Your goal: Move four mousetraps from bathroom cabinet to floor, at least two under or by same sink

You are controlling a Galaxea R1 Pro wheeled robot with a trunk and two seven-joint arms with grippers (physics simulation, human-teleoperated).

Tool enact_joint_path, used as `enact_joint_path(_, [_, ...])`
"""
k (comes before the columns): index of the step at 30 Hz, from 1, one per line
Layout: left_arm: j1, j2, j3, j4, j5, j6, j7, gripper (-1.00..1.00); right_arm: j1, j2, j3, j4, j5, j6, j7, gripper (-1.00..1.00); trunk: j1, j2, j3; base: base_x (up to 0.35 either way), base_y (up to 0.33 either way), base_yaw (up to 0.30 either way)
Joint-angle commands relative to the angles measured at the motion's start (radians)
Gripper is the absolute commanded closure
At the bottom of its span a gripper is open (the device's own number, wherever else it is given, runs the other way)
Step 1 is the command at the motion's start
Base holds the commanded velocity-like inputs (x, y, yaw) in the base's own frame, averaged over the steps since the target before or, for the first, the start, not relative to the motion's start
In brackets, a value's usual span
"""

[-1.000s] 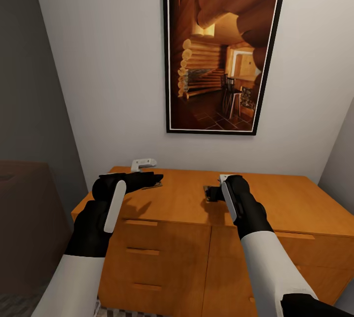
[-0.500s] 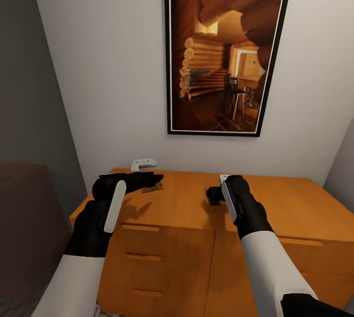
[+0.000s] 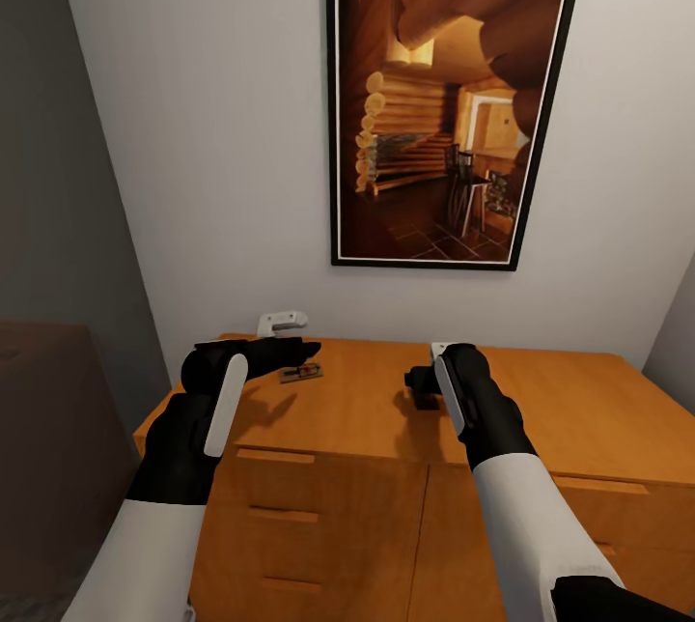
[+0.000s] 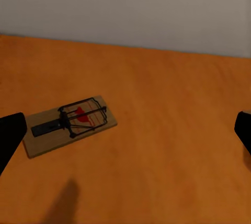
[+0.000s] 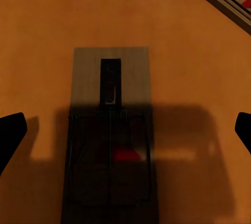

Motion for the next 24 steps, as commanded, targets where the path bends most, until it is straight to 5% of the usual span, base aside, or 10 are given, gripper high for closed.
enact_joint_path(1, [-0.001,0.0,0.001,-0.001,-0.001,0.004,-0.003,-1.0,-0.001,0.001,-0.002,-0.001,0.008,0.004,0.004,-1.0,0.0,-0.001,-0.001,0.009,0.003,0.0])
enact_joint_path(24, [-0.001,0.0,0.001,-0.001,-0.001,0.004,-0.002,-1.0,-0.001,0.001,-0.002,0.001,0.012,0.004,0.004,-1.0,0.0,-0.001,-0.001,-0.031,0.001,0.0])
